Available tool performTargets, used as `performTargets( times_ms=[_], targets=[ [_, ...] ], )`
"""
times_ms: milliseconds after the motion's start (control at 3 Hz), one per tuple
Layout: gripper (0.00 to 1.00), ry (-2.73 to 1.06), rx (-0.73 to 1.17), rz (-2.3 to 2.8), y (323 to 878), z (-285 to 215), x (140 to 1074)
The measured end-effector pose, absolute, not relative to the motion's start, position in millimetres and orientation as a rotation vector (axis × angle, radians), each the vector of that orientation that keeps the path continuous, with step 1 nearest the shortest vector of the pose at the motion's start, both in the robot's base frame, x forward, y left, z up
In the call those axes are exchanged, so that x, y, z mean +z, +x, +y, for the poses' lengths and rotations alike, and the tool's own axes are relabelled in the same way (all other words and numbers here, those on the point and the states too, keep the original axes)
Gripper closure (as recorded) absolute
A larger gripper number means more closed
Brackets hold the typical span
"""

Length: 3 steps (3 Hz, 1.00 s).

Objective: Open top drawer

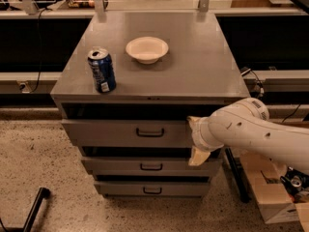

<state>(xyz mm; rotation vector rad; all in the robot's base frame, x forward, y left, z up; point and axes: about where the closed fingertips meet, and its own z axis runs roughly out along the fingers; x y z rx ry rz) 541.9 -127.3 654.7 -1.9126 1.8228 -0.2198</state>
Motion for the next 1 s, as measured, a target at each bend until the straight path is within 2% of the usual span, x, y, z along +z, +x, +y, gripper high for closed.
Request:
performTargets(
  times_ms=[333, 1000],
  targets=[
    [0.36, -1.920, -0.164, 1.846, 534, -124, 659],
    [0.32, -1.929, -0.022, 1.918, 484, -125, 672]
  ],
)
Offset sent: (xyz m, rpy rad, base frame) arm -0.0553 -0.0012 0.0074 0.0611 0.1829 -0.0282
